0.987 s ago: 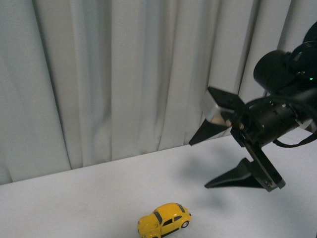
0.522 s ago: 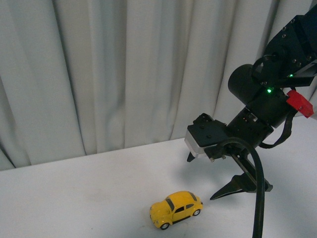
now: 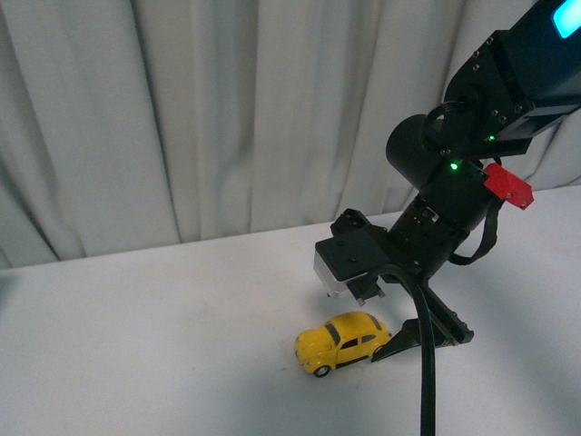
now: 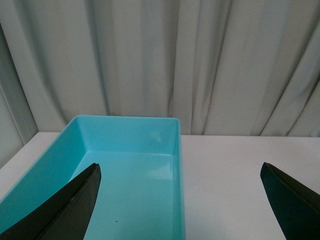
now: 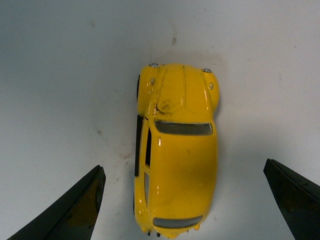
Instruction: Wind up and store yellow beetle toy
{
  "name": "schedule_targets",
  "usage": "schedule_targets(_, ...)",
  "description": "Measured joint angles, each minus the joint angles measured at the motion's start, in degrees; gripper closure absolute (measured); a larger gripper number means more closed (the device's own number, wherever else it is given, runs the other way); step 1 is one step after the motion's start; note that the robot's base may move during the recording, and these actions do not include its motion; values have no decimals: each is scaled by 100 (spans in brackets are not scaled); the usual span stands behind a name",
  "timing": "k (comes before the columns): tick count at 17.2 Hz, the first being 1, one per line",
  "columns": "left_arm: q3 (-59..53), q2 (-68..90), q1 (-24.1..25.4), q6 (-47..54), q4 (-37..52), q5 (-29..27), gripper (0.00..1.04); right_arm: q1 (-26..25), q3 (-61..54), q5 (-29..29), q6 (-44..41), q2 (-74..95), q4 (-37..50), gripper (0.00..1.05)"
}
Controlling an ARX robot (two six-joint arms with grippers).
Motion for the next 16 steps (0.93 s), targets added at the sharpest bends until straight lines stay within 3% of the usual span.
schedule_targets(7,0,0,0,-2,0,2,7,282,162,404,0,258,24,7)
schedule_targets(8,0,0,0,0,0,2,7,321,164,439,0,291,2,21)
schedule_targets(12,0,0,0,0,0,0,7,391,195,470,0,295,-26,60)
schedule_targets(16,0,0,0,0,0,0,7,400,214,470,0,295,-92,63)
